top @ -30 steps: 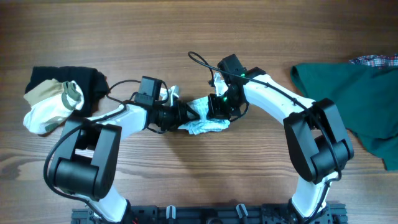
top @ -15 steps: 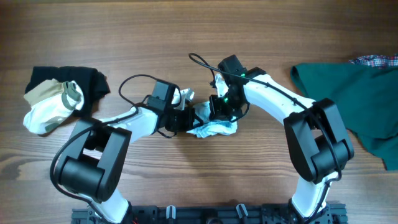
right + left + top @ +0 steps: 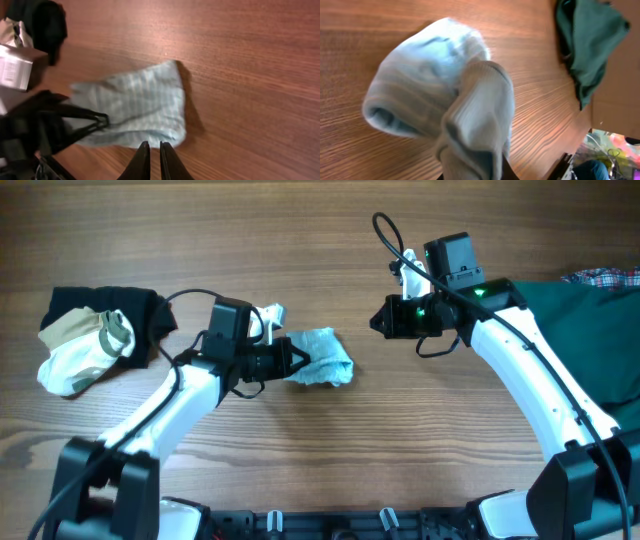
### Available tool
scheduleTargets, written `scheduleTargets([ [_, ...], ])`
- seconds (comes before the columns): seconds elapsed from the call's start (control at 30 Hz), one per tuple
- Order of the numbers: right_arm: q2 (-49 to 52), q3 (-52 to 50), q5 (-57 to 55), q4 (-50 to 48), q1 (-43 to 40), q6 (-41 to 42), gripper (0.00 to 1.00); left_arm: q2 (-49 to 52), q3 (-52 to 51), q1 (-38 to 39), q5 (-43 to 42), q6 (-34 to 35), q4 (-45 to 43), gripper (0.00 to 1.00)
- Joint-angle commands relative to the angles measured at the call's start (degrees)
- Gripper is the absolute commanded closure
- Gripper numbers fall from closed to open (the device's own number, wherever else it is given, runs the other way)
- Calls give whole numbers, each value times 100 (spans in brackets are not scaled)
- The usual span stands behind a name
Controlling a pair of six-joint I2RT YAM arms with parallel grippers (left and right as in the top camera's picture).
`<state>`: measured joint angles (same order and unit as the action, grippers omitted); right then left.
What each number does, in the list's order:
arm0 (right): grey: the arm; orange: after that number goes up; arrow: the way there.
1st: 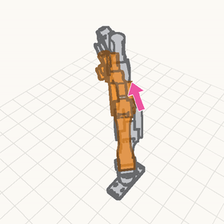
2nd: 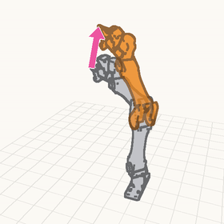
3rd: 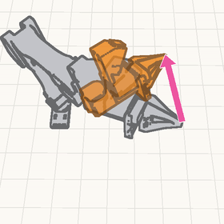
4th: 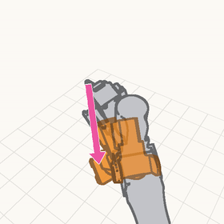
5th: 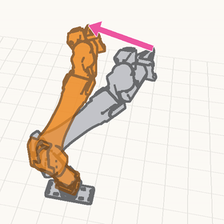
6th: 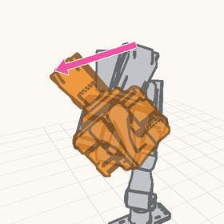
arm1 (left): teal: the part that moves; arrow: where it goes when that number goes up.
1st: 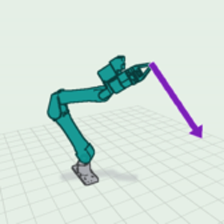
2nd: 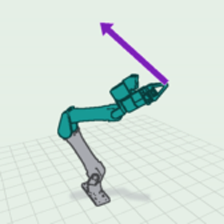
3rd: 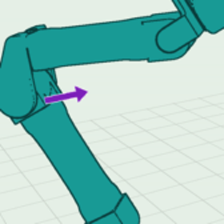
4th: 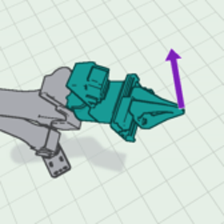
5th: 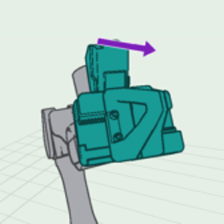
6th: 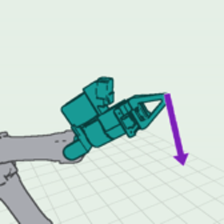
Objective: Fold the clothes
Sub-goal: 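Carry the folded striped garment left with the left gripper onto the left pile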
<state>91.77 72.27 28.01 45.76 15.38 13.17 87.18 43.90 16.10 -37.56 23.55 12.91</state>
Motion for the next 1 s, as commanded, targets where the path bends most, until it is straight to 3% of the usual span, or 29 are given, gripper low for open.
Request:
scheduleTargets([
  [0.0,50,26,-166,96,13,-111,92,-345,-17,-24,-87,293,20,96],
  [0.3,50,26,-166,151,13,-116,92,-859,83,-66,-293,588,-46,96],
  [0.47,50,26,-166,197,13,-118,92,-1233,376,-619,-293,446,-42,96],
  [0.97,52,26,-168,433,13,-120,92,-1515,798,-4907,-461,-138,63,96],
])
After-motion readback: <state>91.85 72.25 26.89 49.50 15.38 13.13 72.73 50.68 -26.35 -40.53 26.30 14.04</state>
